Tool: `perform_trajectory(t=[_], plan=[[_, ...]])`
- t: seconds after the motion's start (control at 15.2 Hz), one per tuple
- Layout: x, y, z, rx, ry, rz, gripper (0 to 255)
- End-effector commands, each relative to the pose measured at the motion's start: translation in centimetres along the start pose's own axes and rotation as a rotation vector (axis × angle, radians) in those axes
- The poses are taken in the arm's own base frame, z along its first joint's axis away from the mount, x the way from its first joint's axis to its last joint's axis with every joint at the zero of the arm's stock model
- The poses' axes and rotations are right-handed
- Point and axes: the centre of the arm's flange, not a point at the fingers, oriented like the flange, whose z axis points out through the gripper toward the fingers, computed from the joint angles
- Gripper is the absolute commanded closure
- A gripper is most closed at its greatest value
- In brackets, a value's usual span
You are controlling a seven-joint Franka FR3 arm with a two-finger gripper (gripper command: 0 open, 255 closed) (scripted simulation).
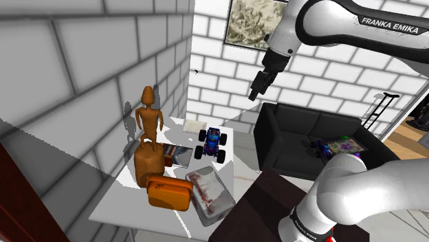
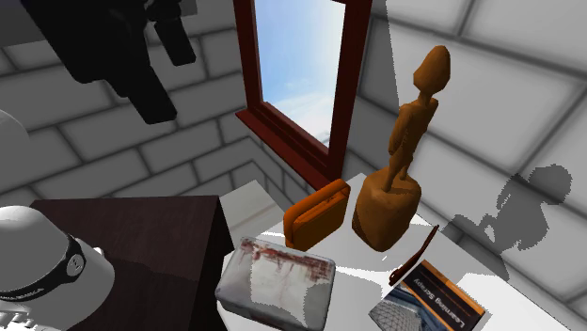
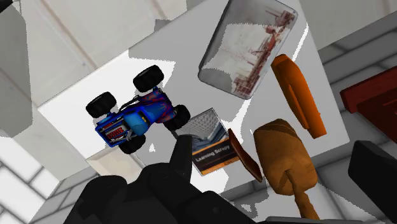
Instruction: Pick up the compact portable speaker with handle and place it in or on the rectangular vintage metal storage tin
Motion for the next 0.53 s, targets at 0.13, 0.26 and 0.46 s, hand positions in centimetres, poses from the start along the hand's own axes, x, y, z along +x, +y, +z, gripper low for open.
perform_trajectory(t=[0.13, 0.26, 0.46], plan=[[1.1, -0.7, 2.3, 0.003, -0.009, -0.027, 0], [2.1, -1.5, 4.7, 0.005, -0.017, -0.053, 0], [3.6, -2.7, 8.2, 0.009, -0.030, -0.093, 0]])
